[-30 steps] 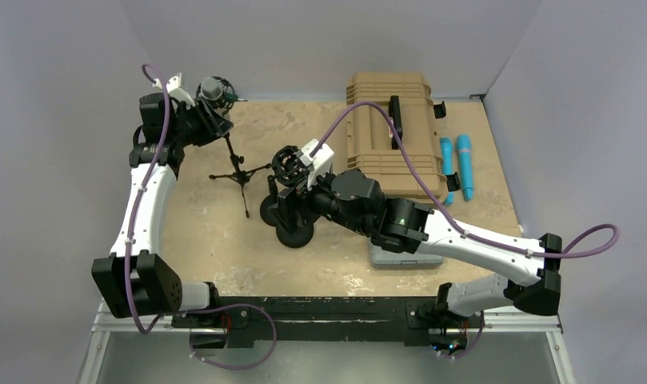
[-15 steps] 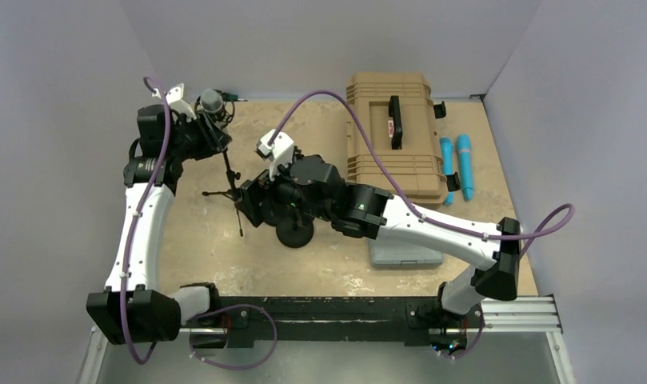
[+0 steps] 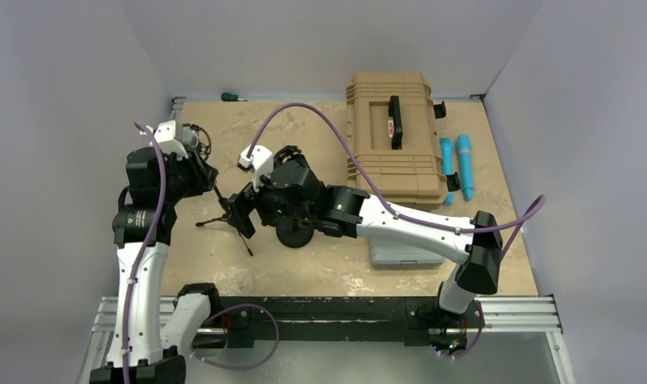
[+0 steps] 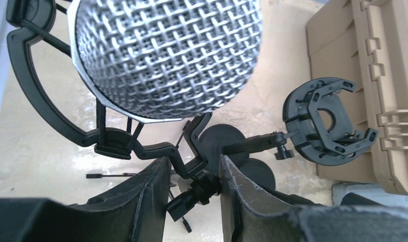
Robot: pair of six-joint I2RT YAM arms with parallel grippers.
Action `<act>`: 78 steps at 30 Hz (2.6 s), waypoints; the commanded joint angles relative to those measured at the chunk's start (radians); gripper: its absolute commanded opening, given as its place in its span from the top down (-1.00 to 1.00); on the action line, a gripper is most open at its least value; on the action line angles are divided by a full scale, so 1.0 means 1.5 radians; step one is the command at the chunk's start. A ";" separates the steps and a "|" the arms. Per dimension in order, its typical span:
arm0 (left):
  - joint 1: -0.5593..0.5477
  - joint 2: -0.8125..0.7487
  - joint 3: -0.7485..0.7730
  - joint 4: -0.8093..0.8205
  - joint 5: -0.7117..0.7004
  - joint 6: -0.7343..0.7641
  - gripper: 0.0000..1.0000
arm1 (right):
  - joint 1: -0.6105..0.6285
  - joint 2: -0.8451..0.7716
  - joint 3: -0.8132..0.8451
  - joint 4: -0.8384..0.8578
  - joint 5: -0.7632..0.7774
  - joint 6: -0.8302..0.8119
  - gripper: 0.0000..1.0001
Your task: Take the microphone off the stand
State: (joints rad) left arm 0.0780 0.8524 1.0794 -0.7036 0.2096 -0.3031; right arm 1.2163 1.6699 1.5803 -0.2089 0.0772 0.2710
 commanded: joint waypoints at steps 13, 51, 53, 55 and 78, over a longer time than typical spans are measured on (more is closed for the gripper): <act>0.008 -0.097 -0.071 0.030 -0.110 0.035 -0.29 | 0.003 0.081 0.051 0.085 -0.113 -0.155 -0.87; 0.022 -0.087 0.094 0.143 -0.228 -0.012 -0.71 | -0.088 0.270 0.197 0.024 -0.296 -0.424 -0.37; 0.025 -0.099 0.087 0.143 -0.223 -0.008 -0.71 | -0.089 0.280 0.204 0.020 -0.293 -0.438 -0.36; 0.025 -0.110 0.079 0.145 -0.220 -0.007 -0.71 | -0.090 0.289 0.206 0.020 -0.287 -0.451 -0.34; 0.034 -0.110 0.068 0.153 -0.170 -0.026 -0.69 | -0.086 0.256 0.218 0.046 -0.201 -0.316 -0.35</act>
State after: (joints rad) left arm 0.1158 0.6838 1.1904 -0.5282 -0.0681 -0.3378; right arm 1.0855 2.1418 1.8923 -0.2096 -0.2512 -0.3233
